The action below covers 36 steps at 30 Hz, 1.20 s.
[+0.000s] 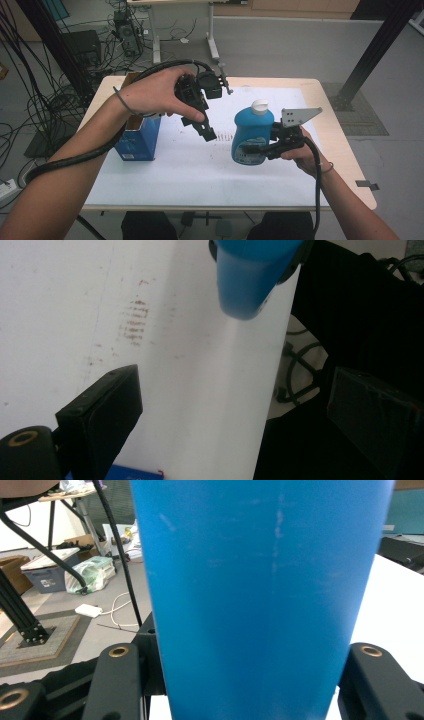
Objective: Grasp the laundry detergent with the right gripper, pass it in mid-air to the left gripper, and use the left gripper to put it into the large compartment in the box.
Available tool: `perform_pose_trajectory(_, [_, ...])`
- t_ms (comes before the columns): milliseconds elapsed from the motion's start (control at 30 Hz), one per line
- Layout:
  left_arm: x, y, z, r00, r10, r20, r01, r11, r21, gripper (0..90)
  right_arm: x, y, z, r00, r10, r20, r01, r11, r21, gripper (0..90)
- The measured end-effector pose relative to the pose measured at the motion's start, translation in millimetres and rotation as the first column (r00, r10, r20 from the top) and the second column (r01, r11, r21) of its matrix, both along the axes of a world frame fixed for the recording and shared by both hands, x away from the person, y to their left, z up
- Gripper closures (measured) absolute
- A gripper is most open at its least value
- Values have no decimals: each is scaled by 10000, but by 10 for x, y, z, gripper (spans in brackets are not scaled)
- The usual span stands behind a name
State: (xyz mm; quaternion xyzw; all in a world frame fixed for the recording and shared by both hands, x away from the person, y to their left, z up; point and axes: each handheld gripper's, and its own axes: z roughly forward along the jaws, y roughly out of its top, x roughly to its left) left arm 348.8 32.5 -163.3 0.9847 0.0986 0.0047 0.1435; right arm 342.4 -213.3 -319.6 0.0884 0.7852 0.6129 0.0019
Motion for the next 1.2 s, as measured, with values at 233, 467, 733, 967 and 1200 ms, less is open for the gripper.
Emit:
perform_pose_trajectory(233, [-36, -51, 12, 9997, -244, 77, 245, 9996, -151, 76, -13, 150, 31, 9991, 415, 68, -414, 9991, -57, 435])
perform_pose_trajectory(467, [-76, -88, -15, 9986, -522, -7, 522, 9986, -24, 91, -17, 239, 37, 9980, 618, 111, -617, 9980, -126, 435])
perform_pose_trajectory(733, [-84, -140, -22, 9981, -608, 69, 609, 9979, -228, 91, -28, 360, 42, 9958, 903, 150, -902, 9959, -89, 435])
perform_pose_trajectory(967, [-103, -193, -25, 9967, -804, 104, 806, 9965, -238, 90, -42, 476, 47, 9927, 1193, 172, -1189, 9927, -216, 435])
perform_pose_trajectory(1200, [-115, -234, -30, 9953, -962, 77, 963, 9950, -255, 91, -48, 566, 53, 9900, 1400, 174, -1396, 9899, -246, 435])
